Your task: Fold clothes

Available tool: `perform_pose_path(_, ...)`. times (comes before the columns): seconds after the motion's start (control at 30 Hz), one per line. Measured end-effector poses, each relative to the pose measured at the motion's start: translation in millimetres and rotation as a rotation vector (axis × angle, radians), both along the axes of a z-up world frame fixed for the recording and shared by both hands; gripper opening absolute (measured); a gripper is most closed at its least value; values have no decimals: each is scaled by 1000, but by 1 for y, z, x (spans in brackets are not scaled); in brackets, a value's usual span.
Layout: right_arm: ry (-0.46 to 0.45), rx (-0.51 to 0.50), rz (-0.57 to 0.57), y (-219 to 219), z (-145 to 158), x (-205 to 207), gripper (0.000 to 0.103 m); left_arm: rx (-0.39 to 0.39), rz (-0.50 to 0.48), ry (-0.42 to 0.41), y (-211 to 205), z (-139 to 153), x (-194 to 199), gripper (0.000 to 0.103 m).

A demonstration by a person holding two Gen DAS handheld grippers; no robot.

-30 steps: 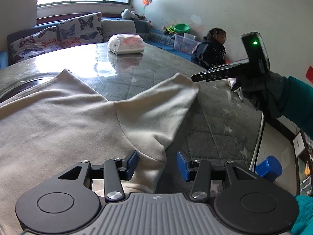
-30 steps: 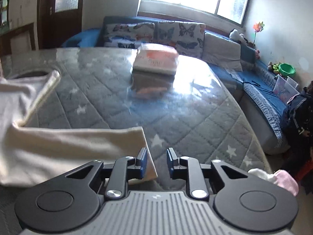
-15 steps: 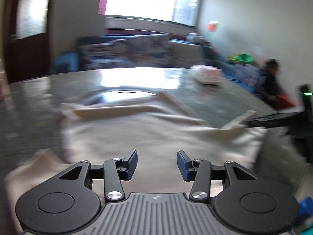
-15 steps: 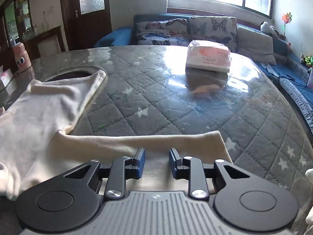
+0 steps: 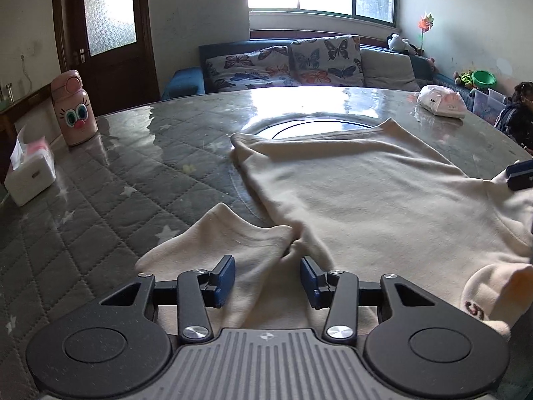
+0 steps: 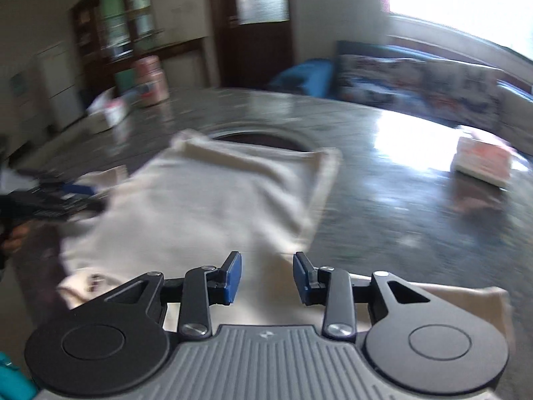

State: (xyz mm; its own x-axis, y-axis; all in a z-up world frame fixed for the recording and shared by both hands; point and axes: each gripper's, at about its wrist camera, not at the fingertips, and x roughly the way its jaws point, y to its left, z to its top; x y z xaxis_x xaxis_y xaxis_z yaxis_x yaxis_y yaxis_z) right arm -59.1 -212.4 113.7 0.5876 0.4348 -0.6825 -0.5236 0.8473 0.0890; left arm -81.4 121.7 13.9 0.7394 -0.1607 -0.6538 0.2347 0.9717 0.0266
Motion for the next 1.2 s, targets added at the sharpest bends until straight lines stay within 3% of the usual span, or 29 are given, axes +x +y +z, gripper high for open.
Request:
perform_pose_path(0.33,36,-25,227,85,-11,-6,36,-42,31,-28,23,1,-9,6)
perform_pose_path(0.5,45,-41,300,111,-15,-12,36,-132,158,-88,49,13,-23,4)
perform_pose_path(0.67,44,-60,348,128,-16,-16,36,-237,359,-149,94,21,-49,4)
perform_pose_path(0.73,43,-66,364,134,-16,-18,37,-255,383,-162,103,23,-59,4)
perform_pose_path(0.97,55,-80,373,140,-21,-18,40,-203,134,-129,52,32,-54,9)
perform_pose_path(1.1,58,-81,371,138,-21,-20,40,-134,26,-98,17,24,-37,32)
perform_pose_path(1.2,58,-81,369,137,-21,-20,40,-72,-7,-62,5,11,-24,34)
